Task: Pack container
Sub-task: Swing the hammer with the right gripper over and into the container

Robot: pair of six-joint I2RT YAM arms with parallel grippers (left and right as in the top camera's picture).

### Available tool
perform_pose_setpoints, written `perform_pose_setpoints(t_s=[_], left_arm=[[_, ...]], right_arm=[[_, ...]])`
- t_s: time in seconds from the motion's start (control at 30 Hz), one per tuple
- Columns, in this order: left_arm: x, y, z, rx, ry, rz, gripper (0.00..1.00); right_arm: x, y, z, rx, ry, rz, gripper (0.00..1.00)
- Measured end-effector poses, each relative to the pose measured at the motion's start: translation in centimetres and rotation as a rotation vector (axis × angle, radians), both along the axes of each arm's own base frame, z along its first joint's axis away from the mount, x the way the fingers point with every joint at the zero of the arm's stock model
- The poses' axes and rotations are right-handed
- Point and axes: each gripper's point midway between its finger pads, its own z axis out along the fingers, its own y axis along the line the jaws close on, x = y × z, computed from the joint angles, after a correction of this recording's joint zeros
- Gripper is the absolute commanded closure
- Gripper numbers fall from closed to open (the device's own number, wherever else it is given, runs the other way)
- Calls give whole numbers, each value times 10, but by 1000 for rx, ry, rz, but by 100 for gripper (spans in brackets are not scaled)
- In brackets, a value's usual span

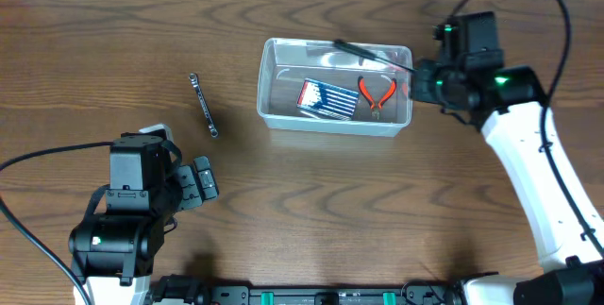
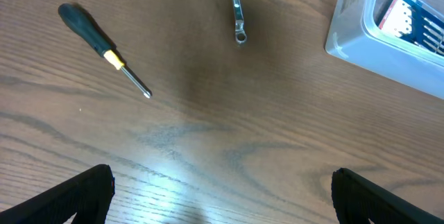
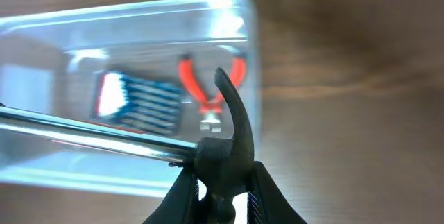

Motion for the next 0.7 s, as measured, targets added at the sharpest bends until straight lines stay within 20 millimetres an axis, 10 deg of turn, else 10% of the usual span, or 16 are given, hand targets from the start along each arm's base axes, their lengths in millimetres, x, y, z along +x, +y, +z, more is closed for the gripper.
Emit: perform_pose_setpoints(t_s=[0.37,0.7], left_arm=[[0,0,0,0,0,0,2],[0,0,0,0,0,0,2]], right_arm=[[19,54,-83,-39,137,113,99],[24,46,-148,-113,251,95,99]])
